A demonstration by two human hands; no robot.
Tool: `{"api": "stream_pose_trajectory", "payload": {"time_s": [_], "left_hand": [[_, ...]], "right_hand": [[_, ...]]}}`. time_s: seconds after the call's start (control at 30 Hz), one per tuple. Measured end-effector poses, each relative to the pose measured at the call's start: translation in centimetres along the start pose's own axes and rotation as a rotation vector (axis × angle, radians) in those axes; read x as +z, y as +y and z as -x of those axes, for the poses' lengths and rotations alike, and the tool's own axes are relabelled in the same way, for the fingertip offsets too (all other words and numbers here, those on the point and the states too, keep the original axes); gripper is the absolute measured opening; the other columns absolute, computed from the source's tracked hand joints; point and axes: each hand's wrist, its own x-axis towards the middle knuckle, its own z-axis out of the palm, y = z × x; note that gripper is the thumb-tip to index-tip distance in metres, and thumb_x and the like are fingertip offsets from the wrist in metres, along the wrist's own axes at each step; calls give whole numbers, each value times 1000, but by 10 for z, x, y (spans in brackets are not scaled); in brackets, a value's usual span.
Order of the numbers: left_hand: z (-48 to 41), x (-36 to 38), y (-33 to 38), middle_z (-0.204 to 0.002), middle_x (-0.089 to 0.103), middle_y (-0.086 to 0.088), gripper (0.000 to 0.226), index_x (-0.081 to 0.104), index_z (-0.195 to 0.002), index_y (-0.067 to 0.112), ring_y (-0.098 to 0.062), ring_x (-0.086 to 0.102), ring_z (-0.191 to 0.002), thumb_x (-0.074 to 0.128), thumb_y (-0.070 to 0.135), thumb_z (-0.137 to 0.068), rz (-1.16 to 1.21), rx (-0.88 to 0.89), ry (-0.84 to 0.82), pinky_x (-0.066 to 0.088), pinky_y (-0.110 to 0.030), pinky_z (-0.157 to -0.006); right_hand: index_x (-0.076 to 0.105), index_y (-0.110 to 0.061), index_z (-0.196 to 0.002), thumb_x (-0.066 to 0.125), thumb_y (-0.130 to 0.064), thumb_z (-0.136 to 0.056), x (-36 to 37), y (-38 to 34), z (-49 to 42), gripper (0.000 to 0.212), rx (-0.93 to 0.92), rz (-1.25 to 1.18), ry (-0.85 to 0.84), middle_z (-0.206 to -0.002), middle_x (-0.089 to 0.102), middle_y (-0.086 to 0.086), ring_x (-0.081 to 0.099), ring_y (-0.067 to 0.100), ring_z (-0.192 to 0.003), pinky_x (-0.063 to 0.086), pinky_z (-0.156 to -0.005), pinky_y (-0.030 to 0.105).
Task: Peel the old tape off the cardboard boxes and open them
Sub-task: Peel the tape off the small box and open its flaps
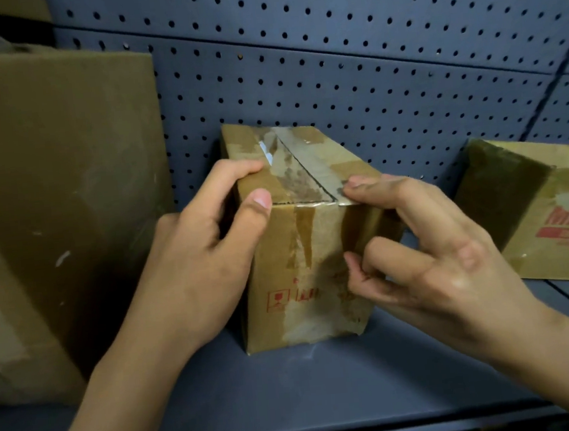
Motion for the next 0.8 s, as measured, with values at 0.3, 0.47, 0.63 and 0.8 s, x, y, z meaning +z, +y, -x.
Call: {"api": "stream_pose_trajectory", "payload": {"time_s": [0.3, 0.47, 0.63, 0.8], "left_hand": [[6, 4, 8, -80, 66, 11, 41, 53, -112, 53, -6, 63, -73, 32, 63, -78, 3, 14, 45, 41, -5, -52], [6, 4, 10, -80, 66, 16, 29, 54, -111, 51, -1, 63, -72, 40, 54, -85, 6, 1, 38, 40, -4, -52], [9, 2, 12, -87, 65, 20, 43, 52, -115, 52, 0, 63, -76, 32, 63, -79, 2, 23, 32, 41, -4, -52], [8, 2, 10, -91, 65, 24, 37, 51, -113, 53, 2, 63, -81, 36, 62, -80, 16, 14, 21, 43, -4, -55]], "right_hand": [[63, -5, -68, 65, -16, -96, -15, 2, -10, 30, 31, -63, 71, -101, 73, 12, 71, 20, -103, 57, -81, 38], [63, -6, -70, 63, -19, -98, -18, 4, -11, 30, 57, -100, 48, -98, 73, 9, 72, 17, -102, 60, -77, 38], [61, -6, -64, 65, -17, -95, -16, -1, -9, 33, 83, -92, 98, -93, 74, 9, 75, 23, -90, 60, -62, 41], [59, -8, -64, 62, -16, -96, -17, 0, -12, 33, 79, -39, 103, -82, 72, 8, 75, 25, -81, 59, -57, 39]]}}
